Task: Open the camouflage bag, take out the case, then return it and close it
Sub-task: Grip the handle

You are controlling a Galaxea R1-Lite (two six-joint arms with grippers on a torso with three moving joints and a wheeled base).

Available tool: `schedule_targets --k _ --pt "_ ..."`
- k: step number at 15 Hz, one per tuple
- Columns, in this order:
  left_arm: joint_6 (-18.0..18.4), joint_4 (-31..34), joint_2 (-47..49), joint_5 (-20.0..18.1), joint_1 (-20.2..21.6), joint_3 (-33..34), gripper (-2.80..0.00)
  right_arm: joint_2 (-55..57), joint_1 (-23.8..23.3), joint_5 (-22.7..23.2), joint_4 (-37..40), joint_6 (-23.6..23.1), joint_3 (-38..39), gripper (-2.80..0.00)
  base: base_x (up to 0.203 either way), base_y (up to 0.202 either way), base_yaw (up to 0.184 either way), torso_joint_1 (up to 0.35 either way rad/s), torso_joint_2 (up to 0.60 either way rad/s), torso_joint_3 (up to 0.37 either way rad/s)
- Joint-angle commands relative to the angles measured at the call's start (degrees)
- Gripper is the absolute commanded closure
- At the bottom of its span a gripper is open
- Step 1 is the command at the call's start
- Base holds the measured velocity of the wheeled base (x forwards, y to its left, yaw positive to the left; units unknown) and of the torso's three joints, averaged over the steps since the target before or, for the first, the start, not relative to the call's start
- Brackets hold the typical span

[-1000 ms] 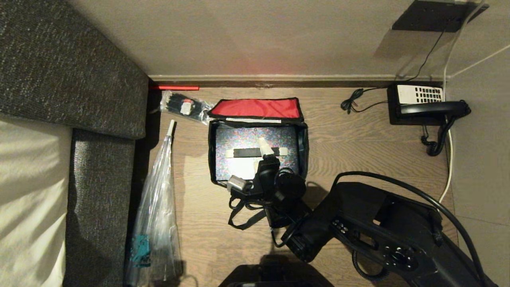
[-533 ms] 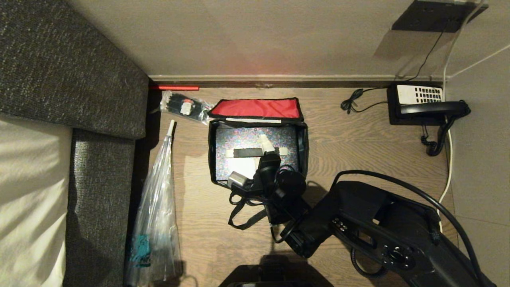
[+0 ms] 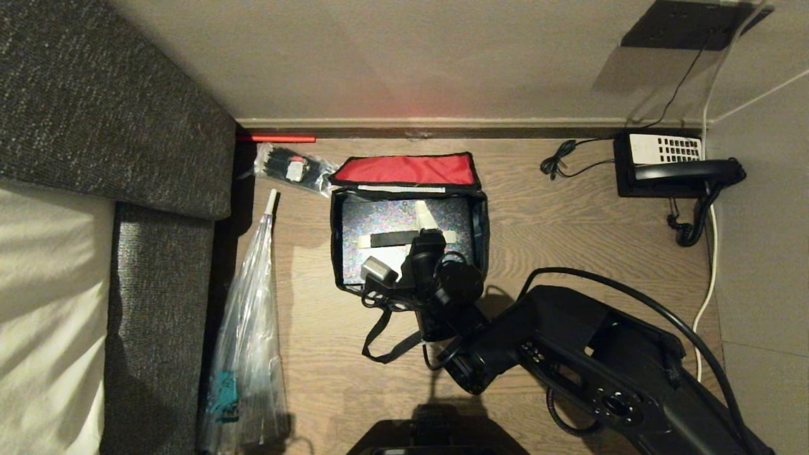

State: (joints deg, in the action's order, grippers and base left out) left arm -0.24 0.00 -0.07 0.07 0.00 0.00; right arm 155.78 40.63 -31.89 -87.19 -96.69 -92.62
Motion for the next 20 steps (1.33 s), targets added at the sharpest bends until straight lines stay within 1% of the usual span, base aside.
schedule_targets --k 1,13,14,20 --pt "-0.02 0.0 0.07 0.01 0.0 0.0 0.0 1.07 -0.11 -0.1 -0.48 -0.52 -0.91 -2.8 0.0 0.0 0.0 0.0 0.0 0.0" --pt "-0.02 0.0 0.07 0.01 0.0 0.0 0.0 2.25 -0.28 -2.04 -0.48 -0.08 -1.2 -2.8 0.0 0.0 0.0 0.0 0.0 0.0" --pt "-0.02 0.0 0.07 0.01 0.0 0.02 0.0 2.16 -0.28 -2.12 -0.48 -0.08 -1.16 0.0 0.0 0.0 0.0 0.0 0.0 0.0" --pt "-0.02 0.0 0.07 0.01 0.0 0.0 0.0 2.16 -0.28 -2.04 -0.48 0.1 -0.51 0.0 0.0 0.0 0.0 0.0 0.0 0.0"
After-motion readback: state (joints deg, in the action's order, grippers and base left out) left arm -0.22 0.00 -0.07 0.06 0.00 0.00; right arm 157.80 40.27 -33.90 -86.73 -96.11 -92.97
